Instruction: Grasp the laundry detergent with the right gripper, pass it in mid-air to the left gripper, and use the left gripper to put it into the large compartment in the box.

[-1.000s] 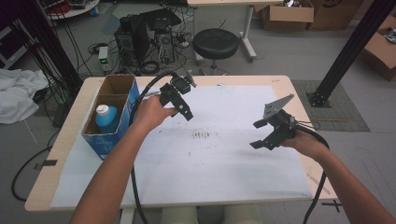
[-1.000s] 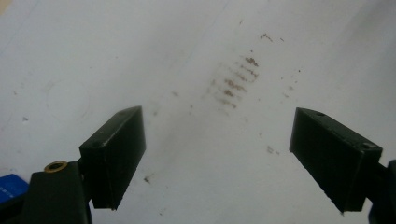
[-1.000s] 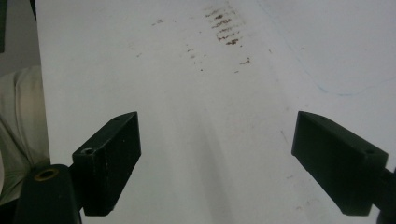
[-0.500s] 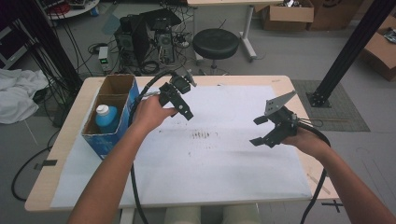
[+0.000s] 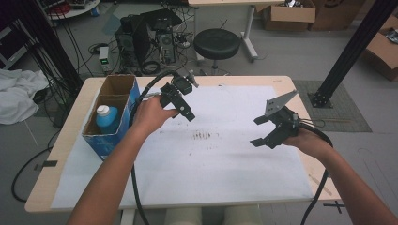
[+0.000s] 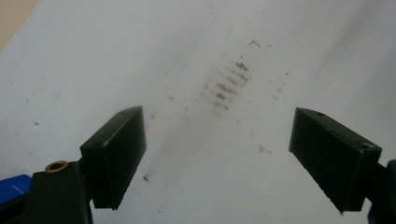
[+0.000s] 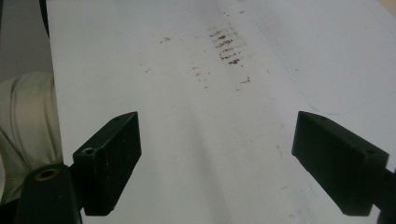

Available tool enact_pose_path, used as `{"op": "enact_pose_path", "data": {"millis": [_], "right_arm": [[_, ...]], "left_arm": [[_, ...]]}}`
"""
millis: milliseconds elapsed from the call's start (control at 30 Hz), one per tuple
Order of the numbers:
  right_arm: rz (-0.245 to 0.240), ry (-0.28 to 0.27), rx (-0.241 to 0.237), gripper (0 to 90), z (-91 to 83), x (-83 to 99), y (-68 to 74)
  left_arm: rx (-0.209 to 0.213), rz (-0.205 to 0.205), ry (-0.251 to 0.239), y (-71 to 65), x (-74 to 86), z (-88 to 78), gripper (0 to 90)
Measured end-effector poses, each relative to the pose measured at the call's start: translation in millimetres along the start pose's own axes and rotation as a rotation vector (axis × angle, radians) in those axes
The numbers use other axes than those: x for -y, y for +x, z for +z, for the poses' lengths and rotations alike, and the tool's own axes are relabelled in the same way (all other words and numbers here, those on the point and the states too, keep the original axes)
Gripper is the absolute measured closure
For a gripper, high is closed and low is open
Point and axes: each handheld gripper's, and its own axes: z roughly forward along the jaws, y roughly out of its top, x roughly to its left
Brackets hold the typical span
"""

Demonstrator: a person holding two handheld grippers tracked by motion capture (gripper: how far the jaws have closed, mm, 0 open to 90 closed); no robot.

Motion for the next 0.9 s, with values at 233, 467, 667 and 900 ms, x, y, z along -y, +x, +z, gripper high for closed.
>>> {"op": "enact_pose_path", "data": {"millis": [233,467,667,900], "right_arm": [[-0.007,0.004,-0.001,15.5,0.3,-4.8,1.4],[-0.012,0.007,-0.007,15.6,1.8,-5.6,1.0],[-0.008,0.007,-0.013,15.5,5.1,-5.1,-2.8],[-0.01,0.013,-0.017,15.6,5.0,-5.4,-3.7]], "left_arm": [[0.002,-0.009,-0.008,3.2,2.6,-2.8,19.3],[0.002,-0.014,-0.013,7.3,-0.7,0.6,19.4],[-0.009,-0.014,-0.008,7.3,-1.6,0.2,19.4],[-0.013,-0.013,-0.008,6.7,-0.5,-3.7,19.4]]}}
